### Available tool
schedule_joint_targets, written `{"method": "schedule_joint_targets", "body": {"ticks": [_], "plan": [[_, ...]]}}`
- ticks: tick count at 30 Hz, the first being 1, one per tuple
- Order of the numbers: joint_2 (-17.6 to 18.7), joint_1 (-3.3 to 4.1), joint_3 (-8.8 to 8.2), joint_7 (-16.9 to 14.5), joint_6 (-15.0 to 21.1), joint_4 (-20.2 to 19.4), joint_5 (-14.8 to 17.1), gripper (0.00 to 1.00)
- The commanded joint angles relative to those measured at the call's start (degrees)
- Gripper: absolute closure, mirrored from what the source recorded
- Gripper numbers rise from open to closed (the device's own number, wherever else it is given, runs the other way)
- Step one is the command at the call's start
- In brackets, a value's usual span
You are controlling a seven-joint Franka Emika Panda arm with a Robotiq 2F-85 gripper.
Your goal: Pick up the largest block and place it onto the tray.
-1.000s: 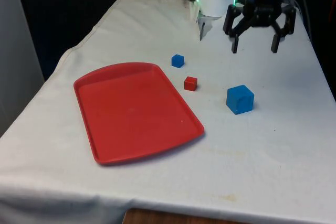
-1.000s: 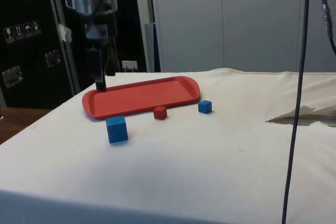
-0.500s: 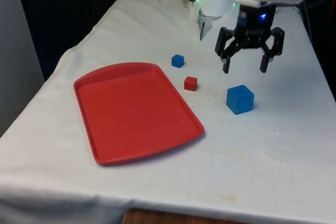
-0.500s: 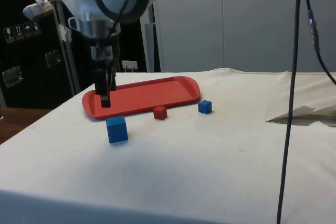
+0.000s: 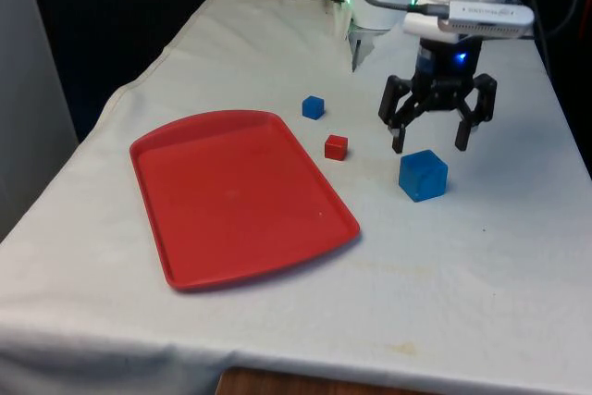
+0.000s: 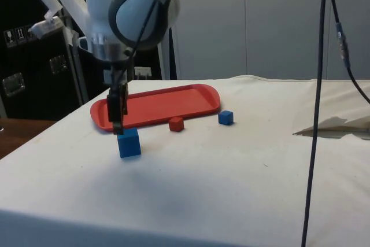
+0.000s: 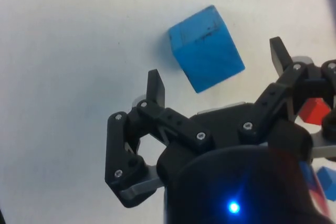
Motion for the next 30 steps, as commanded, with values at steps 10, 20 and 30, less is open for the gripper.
{"method": "schedule_joint_targets", "body": {"ticks": [10, 20, 30], "plan": [[0.3, -0.52, 1.49, -1.3, 4.2, -2.6, 1.0, 0.00], [3.0, -1.55, 1.72, -2.1, 6.5, -2.4, 1.1, 0.00], [4.0, -1.43, 1.78, -1.9, 8.1, -2.5, 0.9, 0.50]]}}
